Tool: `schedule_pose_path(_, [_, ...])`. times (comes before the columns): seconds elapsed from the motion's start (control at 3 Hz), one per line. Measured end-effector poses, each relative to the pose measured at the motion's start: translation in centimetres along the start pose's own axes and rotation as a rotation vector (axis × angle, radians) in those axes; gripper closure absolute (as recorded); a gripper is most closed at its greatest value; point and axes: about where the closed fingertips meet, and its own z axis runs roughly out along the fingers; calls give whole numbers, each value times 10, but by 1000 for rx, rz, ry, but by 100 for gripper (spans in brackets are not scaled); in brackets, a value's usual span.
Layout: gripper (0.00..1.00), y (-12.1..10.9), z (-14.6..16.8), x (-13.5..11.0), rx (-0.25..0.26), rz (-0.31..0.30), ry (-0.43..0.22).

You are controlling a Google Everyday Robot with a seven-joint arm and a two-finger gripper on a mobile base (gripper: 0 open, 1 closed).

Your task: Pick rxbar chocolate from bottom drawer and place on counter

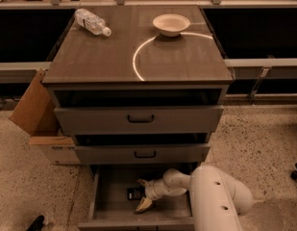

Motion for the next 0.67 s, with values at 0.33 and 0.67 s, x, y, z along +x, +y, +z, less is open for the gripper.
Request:
schedule_pose_path(0.33, [39,2,3,3,2,1,10])
schedule_pose_path(0.67, [62,3,2,2,7,-8,14])
